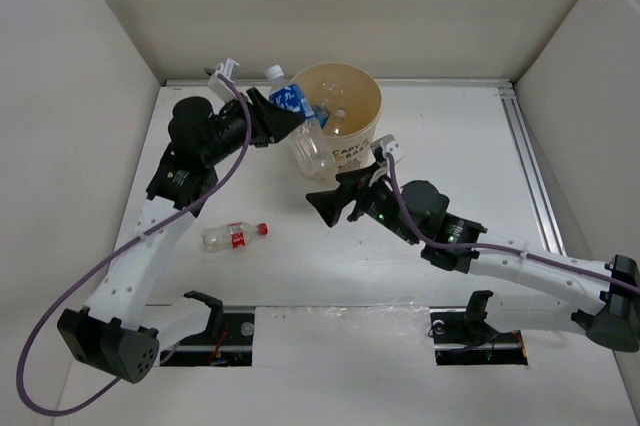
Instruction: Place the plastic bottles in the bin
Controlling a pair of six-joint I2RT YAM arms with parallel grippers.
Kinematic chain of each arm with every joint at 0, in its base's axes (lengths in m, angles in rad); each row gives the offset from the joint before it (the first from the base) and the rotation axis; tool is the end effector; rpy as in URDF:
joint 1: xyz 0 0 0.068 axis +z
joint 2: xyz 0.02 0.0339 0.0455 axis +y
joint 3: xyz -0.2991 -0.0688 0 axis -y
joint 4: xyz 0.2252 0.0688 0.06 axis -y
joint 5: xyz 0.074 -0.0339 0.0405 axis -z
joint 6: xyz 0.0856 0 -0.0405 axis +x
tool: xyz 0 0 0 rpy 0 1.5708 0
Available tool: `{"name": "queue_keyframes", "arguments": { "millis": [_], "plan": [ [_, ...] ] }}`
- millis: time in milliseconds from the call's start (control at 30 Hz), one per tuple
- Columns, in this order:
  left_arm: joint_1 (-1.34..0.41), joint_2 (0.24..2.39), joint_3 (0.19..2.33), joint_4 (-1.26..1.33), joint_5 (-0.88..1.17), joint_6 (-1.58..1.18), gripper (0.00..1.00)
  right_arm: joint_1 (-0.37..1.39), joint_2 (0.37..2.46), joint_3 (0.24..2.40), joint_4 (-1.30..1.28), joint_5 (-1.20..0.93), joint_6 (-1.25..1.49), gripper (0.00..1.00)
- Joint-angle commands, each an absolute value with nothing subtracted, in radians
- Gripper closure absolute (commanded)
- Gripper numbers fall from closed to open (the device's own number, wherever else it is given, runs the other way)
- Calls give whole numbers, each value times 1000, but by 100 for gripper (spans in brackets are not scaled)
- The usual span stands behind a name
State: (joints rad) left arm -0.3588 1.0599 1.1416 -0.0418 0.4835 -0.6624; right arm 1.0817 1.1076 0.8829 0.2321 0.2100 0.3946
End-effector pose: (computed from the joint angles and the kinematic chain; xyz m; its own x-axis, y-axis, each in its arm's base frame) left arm 0.2135 -0.1226 0.4586 -0.4292 -0.4206 -0.7993 0.6111 0.5164 -0.5999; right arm 0.1459 0.2361 0.3906 -0.2911 0.2534 -0.9225 -0.7079 0.5916 0.3859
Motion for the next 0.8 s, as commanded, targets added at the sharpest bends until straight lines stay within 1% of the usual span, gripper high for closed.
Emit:
{"name": "queue_keyframes", "arguments": {
  "millis": [0, 100, 200, 267, 300, 333, 400, 467, 500, 600, 700, 767],
  "plan": [
    [-309, 1162, 1270, 135, 416, -661, 100, 1089, 1048, 803, 177, 365, 394, 0],
    [-298, 1244, 1310, 187, 388, -661, 100, 1089, 982, 698, 164, 403, 403, 0],
    [-298, 1373, 1373, 267, 399, -684, 100, 1089, 884, 634, 155, 413, 425, 0],
    [-308, 1452, 1405, 314, 399, -684, 95, 1089, 815, 592, 129, 413, 425, 0],
    [-334, 1471, 1434, 328, 381, -661, 90, 1089, 792, 581, 118, 402, 425, 0],
    [-334, 1486, 1448, 337, 370, -626, 80, 1089, 770, 562, 104, 402, 425, 0],
    [-347, 1525, 1468, 385, 370, -609, 68, 1089, 709, 543, 92, 388, 425, 0],
    [-347, 1548, 1477, 396, 354, -597, 58, 1089, 658, 531, 80, 364, 425, 0],
    [-347, 1572, 1497, 370, 319, -582, 43, 1089, 646, 531, 80, 354, 425, 0],
    [-347, 1582, 1526, 350, 319, -581, 0, 1089, 621, 522, 40, 342, 414, 0],
    [-347, 1551, 1474, 350, 310, -581, 0, 1089, 612, 546, -6, 342, 396, 0],
    [-356, 1502, 1439, 307, 260, -581, 0, 1089, 612, 558, -31, 360, 377, 0]
  ]
}}
